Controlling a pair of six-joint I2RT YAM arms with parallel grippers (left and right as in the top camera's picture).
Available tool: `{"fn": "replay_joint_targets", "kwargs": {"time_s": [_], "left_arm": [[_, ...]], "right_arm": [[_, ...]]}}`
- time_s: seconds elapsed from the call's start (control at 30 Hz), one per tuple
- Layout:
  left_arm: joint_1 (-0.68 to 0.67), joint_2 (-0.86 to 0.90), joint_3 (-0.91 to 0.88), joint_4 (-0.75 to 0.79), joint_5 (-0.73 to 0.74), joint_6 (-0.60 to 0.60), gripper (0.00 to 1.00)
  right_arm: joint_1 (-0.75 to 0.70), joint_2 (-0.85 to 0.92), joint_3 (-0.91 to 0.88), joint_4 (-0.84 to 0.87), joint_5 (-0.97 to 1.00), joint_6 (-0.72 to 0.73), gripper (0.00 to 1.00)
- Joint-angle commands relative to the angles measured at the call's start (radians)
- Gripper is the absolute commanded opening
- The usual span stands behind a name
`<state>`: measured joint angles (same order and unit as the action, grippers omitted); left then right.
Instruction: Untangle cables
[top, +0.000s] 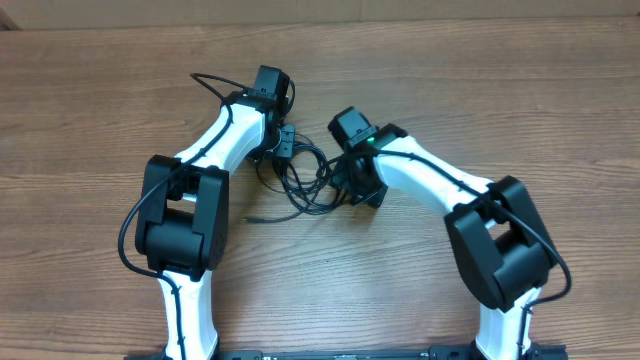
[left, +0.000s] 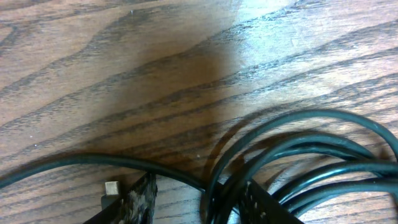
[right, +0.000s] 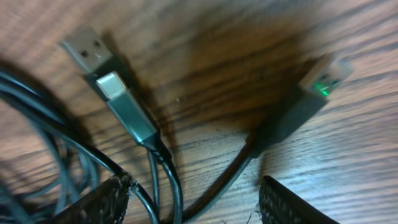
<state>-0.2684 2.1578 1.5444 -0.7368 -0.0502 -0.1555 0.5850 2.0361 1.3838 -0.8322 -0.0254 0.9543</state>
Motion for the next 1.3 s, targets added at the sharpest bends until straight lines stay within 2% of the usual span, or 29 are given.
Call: {"fn": "replay_joint_targets", "kwargs": {"time_s": [0.0, 0.33, 0.5, 0.67, 0.77, 0.9, 1.13, 1.27], "left_arm": [[0.010, 0.034, -0.037, -0.014, -0.057, -0.006, 0.43], [0.013, 0.034, -0.037, -0.018, -0.058, -0.006, 0.43], [0.014, 0.034, -0.037, -0.018, -0.058, -0.006, 0.43], [0.014, 0.034, -0.037, -0.018, -0.058, -0.006, 0.44], [0.014, 0.034, -0.037, -0.017, -0.057, -0.006, 0.43], [0.014, 0.034, -0.037, -0.018, -0.058, -0.006, 0.43], [0.014, 0.034, -0.037, -0.017, -0.057, -0.006, 0.43], [0.014, 0.034, -0.037, -0.017, -0.057, -0.006, 0.43]], "right_arm": [[0.027, 0.034, -0.005, -0.002, -0.003, 0.039, 0.65], [0.020, 0.053, -0.005, -0.068, 0.091, 0.048, 0.64], [0.000, 0.053, -0.005, -0.063, 0.083, 0.042, 0.69], [-0.017, 0.053, 0.023, -0.013, -0.092, -0.156, 0.76], [-0.032, 0.053, 0.070, -0.029, -0.152, -0.204, 0.78], [-0.068, 0.053, 0.117, -0.071, -0.137, -0.195, 0.78], [-0.126, 0.053, 0.114, -0.096, -0.046, -0.041, 0.78], [-0.121, 0.053, 0.114, -0.091, -0.044, -0.036, 0.77]]}}
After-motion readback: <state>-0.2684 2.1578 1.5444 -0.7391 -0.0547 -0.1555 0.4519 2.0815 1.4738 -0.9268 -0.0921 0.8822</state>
